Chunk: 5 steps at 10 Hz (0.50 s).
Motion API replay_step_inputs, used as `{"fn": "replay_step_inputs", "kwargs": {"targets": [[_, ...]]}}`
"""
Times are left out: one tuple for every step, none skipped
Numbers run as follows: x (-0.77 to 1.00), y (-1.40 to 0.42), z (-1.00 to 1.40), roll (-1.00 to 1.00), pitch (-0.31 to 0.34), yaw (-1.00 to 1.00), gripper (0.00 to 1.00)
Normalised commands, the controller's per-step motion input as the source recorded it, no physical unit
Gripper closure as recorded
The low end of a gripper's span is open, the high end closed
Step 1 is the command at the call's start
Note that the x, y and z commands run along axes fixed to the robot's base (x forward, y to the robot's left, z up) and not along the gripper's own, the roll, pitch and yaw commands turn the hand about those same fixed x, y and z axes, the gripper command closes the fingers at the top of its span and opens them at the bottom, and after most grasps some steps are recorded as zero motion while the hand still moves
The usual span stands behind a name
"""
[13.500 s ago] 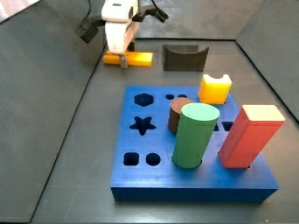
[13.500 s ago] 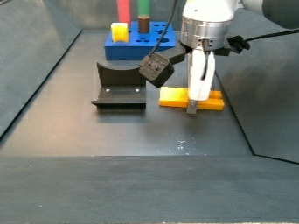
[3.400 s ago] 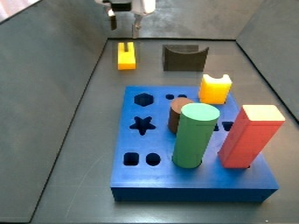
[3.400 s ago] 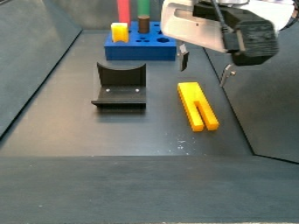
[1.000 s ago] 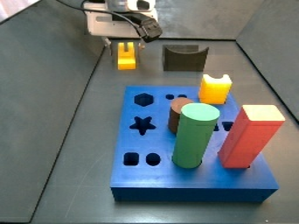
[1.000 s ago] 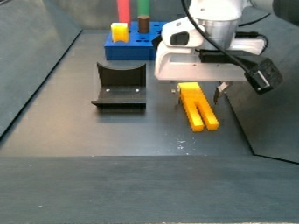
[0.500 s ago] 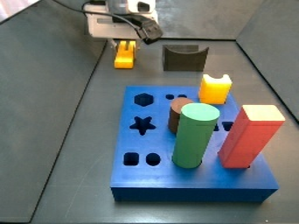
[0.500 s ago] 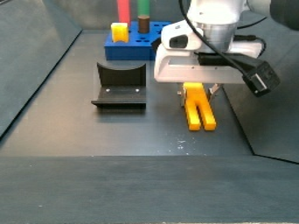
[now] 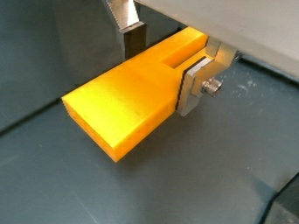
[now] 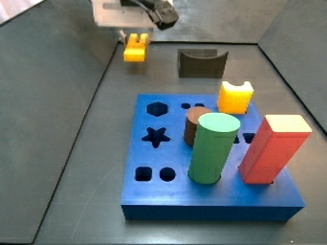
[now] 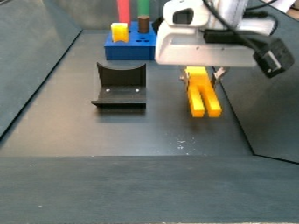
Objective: Pick up the double-square object. Move up. Rotate the double-square object. Place the double-square object on the fixture. Regrasp the double-square object. Move to above the board. Insert the double-square object.
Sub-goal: Place the double-square object on the fixture.
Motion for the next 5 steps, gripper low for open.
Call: {"fn": "replay_step_inputs", "kwargs": {"targets": [[0.00,0.00,1.00,0.00,0.000,0.00,1.00],[0.00,0.00,1.00,0.00,0.006,0.00,1.00],[-0.01,0.00,1.00,0.02,0.026,-0.01,1.00],[-0.02,0.00,1.00,0.04,0.033,-0.01,1.00],[-0.02,0.01,1.00,0.06,0.048,-0.02,1.00]]}}
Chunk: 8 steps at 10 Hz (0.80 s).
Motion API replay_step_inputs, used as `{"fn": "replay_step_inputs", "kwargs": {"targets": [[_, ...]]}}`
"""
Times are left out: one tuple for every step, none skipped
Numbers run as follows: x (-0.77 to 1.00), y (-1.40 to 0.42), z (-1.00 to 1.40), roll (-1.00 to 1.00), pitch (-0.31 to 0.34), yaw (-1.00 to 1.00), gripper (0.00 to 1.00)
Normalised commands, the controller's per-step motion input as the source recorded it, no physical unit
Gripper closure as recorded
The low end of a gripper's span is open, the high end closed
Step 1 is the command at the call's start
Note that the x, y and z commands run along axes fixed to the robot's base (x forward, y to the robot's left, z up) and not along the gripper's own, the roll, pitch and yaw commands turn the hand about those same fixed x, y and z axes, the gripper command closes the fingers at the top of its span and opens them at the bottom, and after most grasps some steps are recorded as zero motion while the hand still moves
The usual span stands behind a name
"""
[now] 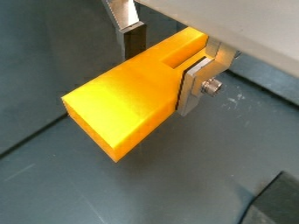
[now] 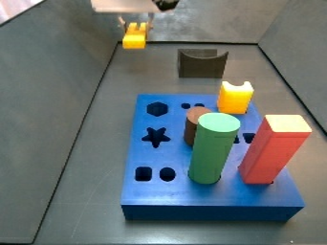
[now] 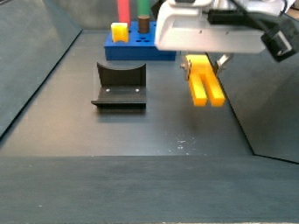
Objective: Pick up the double-square object. Move up. Rotate the double-square object. Place the double-square object on the fixture. Regrasp the double-square object. Move to above the board. Insert the double-square object.
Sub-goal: Place the double-square object on the fixture.
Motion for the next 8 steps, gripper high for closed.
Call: {"fn": "replay_step_inputs", "kwargs": {"targets": [[-0.02,0.01,1.00,0.07,0.054,-0.02,1.00],[-0.03,0.01,1.00,0.09,0.058,-0.02,1.00],[-0.03,0.01,1.00,0.10,0.063,-0.01,1.00],[-0.03,0.01,1.00,0.12,0.068,0.00,1.00],[-0.03,0.00,1.00,0.12,0.070,0.01,1.00],[-0.03,0.00,0.87,0.13,0.075,0.02,1.00],[-0.02,0.00,0.74,0.14,0.082,0.03,1.00],[-0.02,0.00,0.62,0.14,0.088,0.03,1.00]]}}
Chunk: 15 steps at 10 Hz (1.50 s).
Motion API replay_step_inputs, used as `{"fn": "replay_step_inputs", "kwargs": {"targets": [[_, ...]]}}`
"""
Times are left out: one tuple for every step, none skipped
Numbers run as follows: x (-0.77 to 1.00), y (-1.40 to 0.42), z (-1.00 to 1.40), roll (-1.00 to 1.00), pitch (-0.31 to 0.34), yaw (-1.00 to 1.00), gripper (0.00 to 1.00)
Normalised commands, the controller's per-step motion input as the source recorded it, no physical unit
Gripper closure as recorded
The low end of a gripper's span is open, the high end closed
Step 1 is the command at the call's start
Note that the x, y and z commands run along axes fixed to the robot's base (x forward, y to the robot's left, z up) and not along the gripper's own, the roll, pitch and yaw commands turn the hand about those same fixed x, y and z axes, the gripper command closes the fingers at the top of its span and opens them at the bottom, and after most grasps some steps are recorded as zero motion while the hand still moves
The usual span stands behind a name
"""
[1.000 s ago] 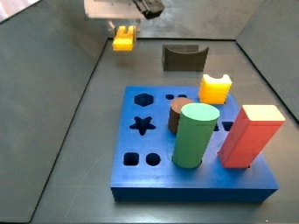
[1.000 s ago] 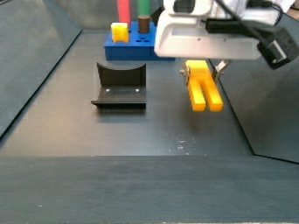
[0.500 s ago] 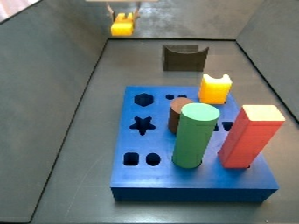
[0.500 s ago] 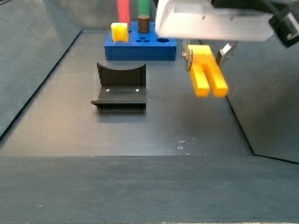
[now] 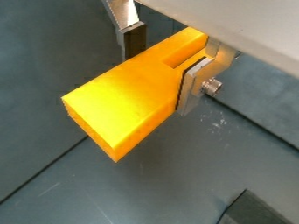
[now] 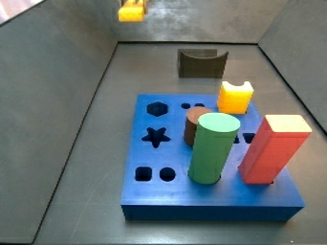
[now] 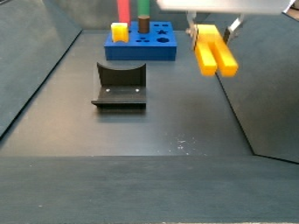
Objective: Pick up the double-square object. Move up. Rotate the double-square object. Place the double-square object on the fixture. Regrasp the double-square object. Move to above the board. Insert the double-square object.
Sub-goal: Place the double-square object on the fixture.
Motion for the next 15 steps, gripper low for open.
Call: {"fn": "replay_step_inputs", "kwargs": {"targets": [[-0.01,0.00,0.49,0.13,0.091,0.03,1.00],[0.00,0.01,0.27,0.11,0.094,0.03,1.00],[0.00,0.01,0.18,0.11,0.092,0.03,1.00],[1.00,-0.29,0.17,-0.32,-0.288,0.00,1.00],[1.00,-0.29,0.16,-0.33,-0.272,0.01,1.00],[1.00,-0.26,0.13,-0.28,-0.198,0.01,1.00],[1.00,-0.24,0.13,-0.26,-0.159,0.00,1.00],[1.00,-0.22,0.11,-0.22,-0.082,-0.02,1.00],[1.00,-0.21,0.10,-0.19,-0.042,-0.02,1.00],[1.00,-0.19,0.09,-0.17,-0.012,-0.02,1.00],[1.00,-0.17,0.08,-0.15,0.012,-0.01,1.00],[1.00,-0.16,0.07,-0.14,0.039,-0.01,1.00],[1.00,-0.14,0.06,-0.13,0.059,0.00,1.00],[1.00,-0.13,0.06,-0.13,0.075,0.00,1.00],[1.00,-0.12,0.05,-0.13,0.087,0.01,1.00]]}}
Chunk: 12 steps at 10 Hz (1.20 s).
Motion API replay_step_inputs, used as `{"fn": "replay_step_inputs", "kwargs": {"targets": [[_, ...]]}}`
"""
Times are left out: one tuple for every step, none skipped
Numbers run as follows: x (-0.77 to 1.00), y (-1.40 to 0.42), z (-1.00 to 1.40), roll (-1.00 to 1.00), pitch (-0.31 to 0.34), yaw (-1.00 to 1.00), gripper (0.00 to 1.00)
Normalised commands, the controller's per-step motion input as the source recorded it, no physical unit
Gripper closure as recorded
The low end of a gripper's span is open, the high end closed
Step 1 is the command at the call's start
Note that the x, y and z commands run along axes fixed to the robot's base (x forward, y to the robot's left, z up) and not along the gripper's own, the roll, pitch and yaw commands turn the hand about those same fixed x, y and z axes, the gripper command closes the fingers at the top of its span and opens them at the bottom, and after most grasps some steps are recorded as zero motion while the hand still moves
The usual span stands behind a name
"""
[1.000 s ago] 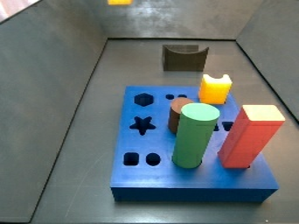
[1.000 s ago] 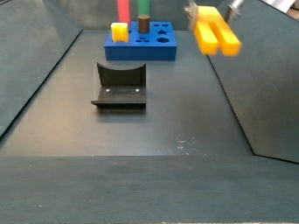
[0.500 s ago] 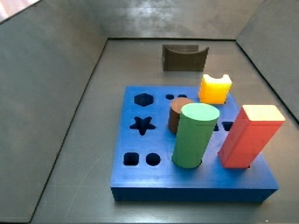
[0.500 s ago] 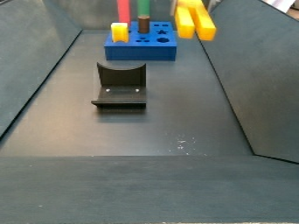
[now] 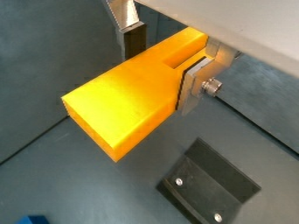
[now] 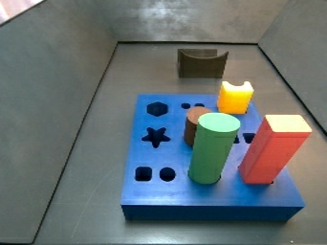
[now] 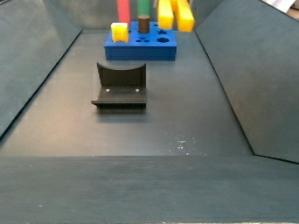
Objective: Pick up the double-square object. Move up. Rotate the double-square object. Place the double-square object on the fixture. Regrasp the double-square object. Move to above the board. Insert the double-square object.
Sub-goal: Place the double-square object on the fixture.
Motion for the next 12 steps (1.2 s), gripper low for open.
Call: {"fn": "replay_step_inputs", "kwargs": {"targets": [[1.00,-0.11,0.05,-0.13,0.103,0.01,1.00],[1.00,-0.10,0.04,-0.14,0.112,0.01,1.00],[1.00,-0.09,0.04,-0.14,0.122,0.01,1.00],[1.00,0.09,-0.34,-1.00,0.109,0.07,1.00],[1.00,0.11,-0.36,-1.00,0.105,0.06,1.00],[1.00,0.11,-0.30,-1.00,0.099,0.03,1.00],[1.00,0.09,-0.21,-1.00,0.107,0.01,1.00],[1.00,0.09,-0.16,-1.00,0.123,0.00,1.00],[1.00,0.08,-0.14,-1.00,0.128,-0.01,1.00],[1.00,0.08,-0.10,-1.00,0.131,-0.03,1.00],[0.94,0.07,-0.08,-1.00,0.133,-0.05,1.00],[0.83,0.06,-0.05,-1.00,0.136,-0.07,1.00]]}}
